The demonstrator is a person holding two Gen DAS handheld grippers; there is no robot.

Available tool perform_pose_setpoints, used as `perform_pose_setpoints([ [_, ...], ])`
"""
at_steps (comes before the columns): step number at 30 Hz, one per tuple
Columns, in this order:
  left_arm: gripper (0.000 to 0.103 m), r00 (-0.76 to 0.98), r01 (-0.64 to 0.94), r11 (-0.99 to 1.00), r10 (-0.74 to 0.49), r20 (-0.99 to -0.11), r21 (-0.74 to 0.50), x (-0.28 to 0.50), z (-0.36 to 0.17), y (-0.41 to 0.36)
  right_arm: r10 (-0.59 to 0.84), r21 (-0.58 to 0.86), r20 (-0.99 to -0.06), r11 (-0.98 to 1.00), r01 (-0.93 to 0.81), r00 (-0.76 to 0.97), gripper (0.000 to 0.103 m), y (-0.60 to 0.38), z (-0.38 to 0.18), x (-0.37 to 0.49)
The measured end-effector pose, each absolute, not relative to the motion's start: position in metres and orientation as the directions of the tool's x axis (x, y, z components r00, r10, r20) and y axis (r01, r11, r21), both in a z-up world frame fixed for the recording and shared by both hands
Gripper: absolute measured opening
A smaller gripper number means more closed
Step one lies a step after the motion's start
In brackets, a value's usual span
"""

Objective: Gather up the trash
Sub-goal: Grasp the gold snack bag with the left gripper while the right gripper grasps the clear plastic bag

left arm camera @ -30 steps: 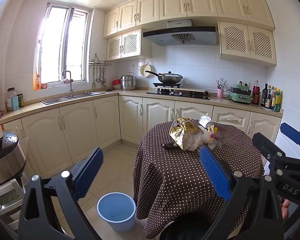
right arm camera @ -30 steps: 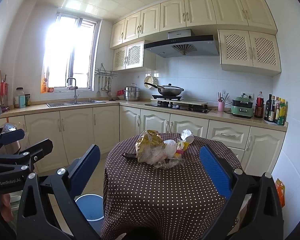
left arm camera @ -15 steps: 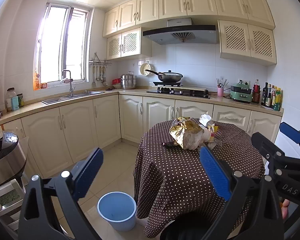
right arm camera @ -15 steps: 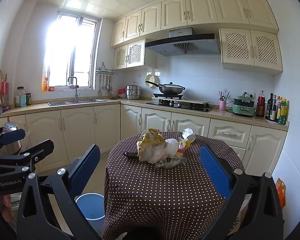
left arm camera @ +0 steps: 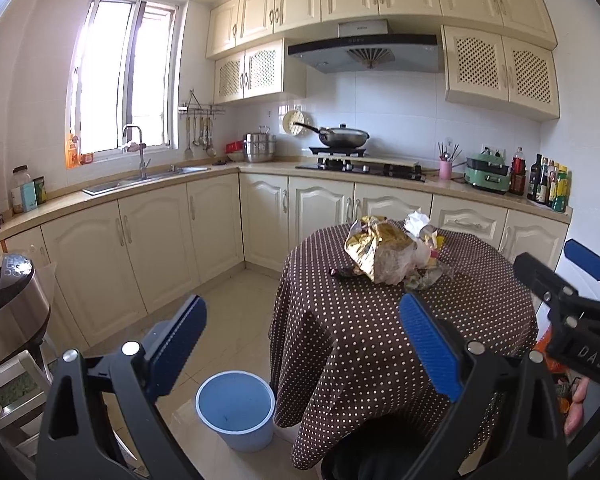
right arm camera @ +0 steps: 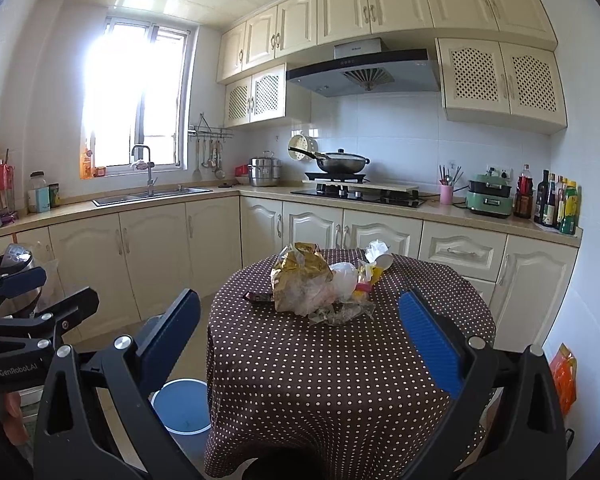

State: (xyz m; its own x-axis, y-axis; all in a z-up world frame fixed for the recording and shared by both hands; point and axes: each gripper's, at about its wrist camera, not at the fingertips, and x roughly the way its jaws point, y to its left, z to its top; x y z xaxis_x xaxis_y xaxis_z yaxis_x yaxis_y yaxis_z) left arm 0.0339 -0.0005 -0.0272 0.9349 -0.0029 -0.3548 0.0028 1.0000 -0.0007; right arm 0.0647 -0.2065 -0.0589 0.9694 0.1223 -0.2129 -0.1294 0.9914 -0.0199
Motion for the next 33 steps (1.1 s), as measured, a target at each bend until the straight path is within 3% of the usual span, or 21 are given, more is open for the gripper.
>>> perform_pose_setpoints([
  [11,0.095,0.861,0.096,0.991,-0.132,-0.492,-0.096,0.118,-0.070,-0.011,0.089,0.039,-0.332,0.996,-0.081,0.939,0.096,-0.235,-0.093,0.131],
  [21,0.095,0.808,0.231,0.968,-0.248,-0.534,-0.100,0.211,-0.081,-0.066,0.073,0.113,-0.441,0.993,-0.025,0.895,0.096,-0.272,-0.118,0.209],
  [29,0.095,0.795,0.267,0.963,-0.244,-0.555,-0.040,0.288,-0.089,-0.102,0.068,0.185,-0.523,0.982,0.036,0.850,0.096,-0.301,-0.135,0.265],
  [30,0.094,0.790,0.270,0.962,-0.245,-0.562,-0.039,0.299,-0.092,-0.106,0.070,0.192,-0.526,0.981,0.038,0.847,0.096,-0.304,-0.136,0.271],
  [32,0.074,0.768,0.282,0.958,-0.254,-0.588,-0.046,0.320,-0.100,-0.111,0.069,0.199,-0.531,0.979,0.045,0.845,0.096,-0.306,-0.137,0.279],
  [33,0.071,0.759,0.286,0.957,-0.259,-0.598,-0.051,0.326,-0.102,-0.112,0.070,0.202,-0.532,0.978,0.046,0.844,0.096,-0.306,-0.137,0.283],
])
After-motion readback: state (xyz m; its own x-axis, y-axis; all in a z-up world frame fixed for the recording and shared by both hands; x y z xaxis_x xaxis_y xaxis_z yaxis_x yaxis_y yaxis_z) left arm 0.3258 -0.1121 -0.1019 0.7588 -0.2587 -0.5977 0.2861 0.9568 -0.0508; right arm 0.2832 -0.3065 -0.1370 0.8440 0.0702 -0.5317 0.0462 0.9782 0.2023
